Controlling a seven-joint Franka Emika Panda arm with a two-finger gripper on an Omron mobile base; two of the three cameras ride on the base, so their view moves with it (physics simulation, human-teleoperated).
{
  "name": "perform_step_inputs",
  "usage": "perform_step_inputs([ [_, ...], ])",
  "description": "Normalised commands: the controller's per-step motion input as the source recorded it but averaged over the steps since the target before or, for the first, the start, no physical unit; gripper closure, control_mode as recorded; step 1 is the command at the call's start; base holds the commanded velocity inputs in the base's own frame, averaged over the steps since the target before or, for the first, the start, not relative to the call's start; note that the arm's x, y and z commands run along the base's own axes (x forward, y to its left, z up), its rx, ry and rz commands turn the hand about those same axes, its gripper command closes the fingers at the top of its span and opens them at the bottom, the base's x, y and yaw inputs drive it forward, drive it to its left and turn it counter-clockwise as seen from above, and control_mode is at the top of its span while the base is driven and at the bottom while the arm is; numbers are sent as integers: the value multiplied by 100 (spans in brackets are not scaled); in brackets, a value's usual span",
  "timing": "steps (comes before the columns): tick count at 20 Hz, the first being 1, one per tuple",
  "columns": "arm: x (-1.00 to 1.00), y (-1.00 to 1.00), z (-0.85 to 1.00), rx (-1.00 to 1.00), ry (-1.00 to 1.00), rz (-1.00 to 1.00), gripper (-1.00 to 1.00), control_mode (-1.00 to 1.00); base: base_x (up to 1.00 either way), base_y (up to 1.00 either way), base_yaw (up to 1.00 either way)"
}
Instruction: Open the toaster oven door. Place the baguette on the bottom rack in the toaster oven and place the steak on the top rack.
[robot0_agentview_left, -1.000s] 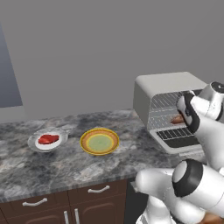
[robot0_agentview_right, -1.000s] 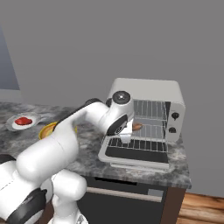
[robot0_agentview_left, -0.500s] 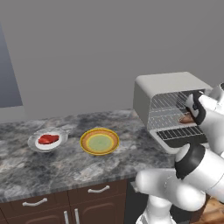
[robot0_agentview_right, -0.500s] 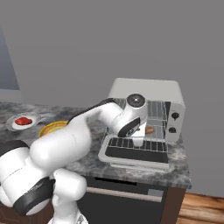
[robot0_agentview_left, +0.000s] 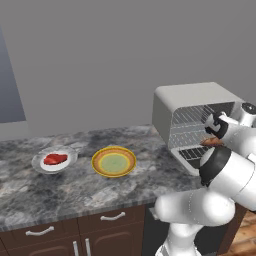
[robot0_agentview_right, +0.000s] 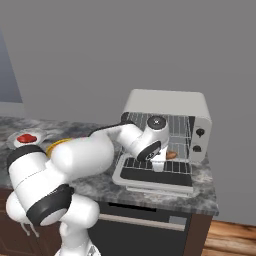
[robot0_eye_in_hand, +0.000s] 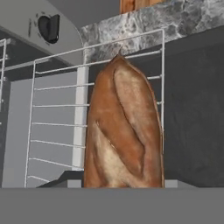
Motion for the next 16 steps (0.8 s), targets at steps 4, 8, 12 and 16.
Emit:
perform_step_inputs([
  [4,19,0,-11,7,0,0,100,-100,0,0,0],
  [8,11,0,-1,7,0,0,100,-100,0,0,0],
  [12,18,0,-5,5,0,0,100,-100,0,0,0],
  [16,33,0,-23,0,0,0,100,-100,0,0,0],
])
